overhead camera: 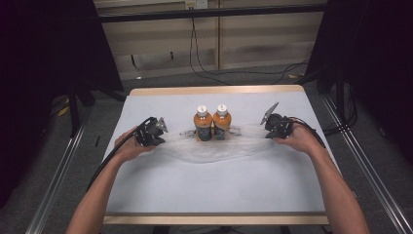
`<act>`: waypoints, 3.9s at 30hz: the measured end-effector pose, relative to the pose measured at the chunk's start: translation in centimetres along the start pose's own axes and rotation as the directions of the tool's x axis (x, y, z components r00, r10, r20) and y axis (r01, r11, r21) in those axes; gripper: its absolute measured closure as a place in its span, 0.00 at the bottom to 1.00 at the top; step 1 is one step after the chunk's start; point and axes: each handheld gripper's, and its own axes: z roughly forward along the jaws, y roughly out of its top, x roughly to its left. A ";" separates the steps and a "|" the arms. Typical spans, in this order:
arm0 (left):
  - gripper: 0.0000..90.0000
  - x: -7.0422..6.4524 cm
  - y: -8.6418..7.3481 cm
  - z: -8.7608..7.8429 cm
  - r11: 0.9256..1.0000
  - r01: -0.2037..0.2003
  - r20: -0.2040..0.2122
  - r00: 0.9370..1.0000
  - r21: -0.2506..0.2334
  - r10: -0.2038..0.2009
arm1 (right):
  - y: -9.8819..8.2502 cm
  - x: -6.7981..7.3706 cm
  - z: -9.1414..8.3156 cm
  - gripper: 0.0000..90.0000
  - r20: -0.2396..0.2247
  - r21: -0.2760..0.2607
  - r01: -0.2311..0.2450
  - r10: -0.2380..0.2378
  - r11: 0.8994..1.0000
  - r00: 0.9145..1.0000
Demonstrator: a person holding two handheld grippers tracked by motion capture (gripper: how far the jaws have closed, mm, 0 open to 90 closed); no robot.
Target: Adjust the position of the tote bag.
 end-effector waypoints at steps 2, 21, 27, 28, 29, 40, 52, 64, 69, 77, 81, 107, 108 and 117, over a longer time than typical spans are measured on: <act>1.00 0.0 0.0 0.1 1.000 0.012 -0.013 1.000 0.004 -0.012 | -0.2 0.2 0.0 1.00 0.015 -0.014 -0.011 0.011 1.000 1.000; 1.00 -2.0 1.8 -1.7 0.970 0.092 0.051 0.995 -0.225 -0.083 | 0.7 1.4 -1.7 1.00 -0.047 -0.235 -0.054 0.044 0.970 0.998; 1.00 -3.3 3.2 -3.4 0.899 0.141 0.142 0.986 -0.416 -0.089 | 0.9 1.5 -3.4 1.00 -0.114 -0.372 -0.111 0.074 0.921 0.991; 1.00 -3.4 3.5 -3.4 0.881 0.151 0.160 0.983 -0.449 -0.087 | 1.0 1.5 -3.6 1.00 -0.131 -0.396 -0.126 0.079 0.910 0.988; 1.00 -3.7 3.8 -3.5 0.866 0.170 0.179 0.979 -0.470 -0.095 | 1.2 1.6 -3.8 1.00 -0.152 -0.418 -0.139 0.081 0.898 0.985; 1.00 -6.8 8.5 -1.1 0.875 0.105 0.181 0.983 -0.473 -0.020 | 4.6 3.0 -2.7 1.00 -0.202 -0.451 -0.113 0.022 0.886 0.979; 1.00 -8.3 10.9 1.5 0.913 0.042 0.129 0.992 -0.405 0.011 | 8.7 2.5 -0.5 1.00 -0.171 -0.343 -0.085 0.027 0.936 0.985; 1.00 -7.7 10.6 1.6 0.908 0.063 0.057 0.997 -0.413 -0.043 | 9.3 2.1 2.1 1.00 -0.195 -0.303 -0.133 0.075 0.944 0.978; 1.00 -8.4 10.8 3.3 0.926 0.048 0.058 0.998 -0.374 -0.028 | 9.3 1.8 2.7 1.00 -0.209 -0.297 -0.141 0.080 0.944 0.975; 1.00 -9.1 10.5 4.1 0.941 0.020 0.071 0.997 -0.338 0.005 | 10.0 1.6 4.0 1.00 -0.224 -0.273 -0.175 0.114 0.946 0.968; 1.00 -9.3 10.4 4.1 0.940 0.021 0.081 0.997 -0.341 0.007 | 10.3 1.4 4.6 1.00 -0.219 -0.251 -0.198 0.144 0.948 0.965; 1.00 -10.6 8.7 3.4 0.925 0.015 0.184 0.981 -0.380 0.060 | 11.5 -0.5 6.0 1.00 -0.225 -0.224 -0.293 0.243 0.930 0.944; 1.00 -10.7 8.7 3.4 0.925 0.015 0.184 0.981 -0.381 0.059 | 11.7 -0.6 6.1 1.00 -0.224 -0.225 -0.292 0.243 0.929 0.944; 1.00 -11.4 8.6 3.0 0.928 -0.013 0.185 0.979 -0.372 0.088 | 12.7 -1.2 6.6 1.00 -0.237 -0.210 -0.327 0.277 0.921 0.931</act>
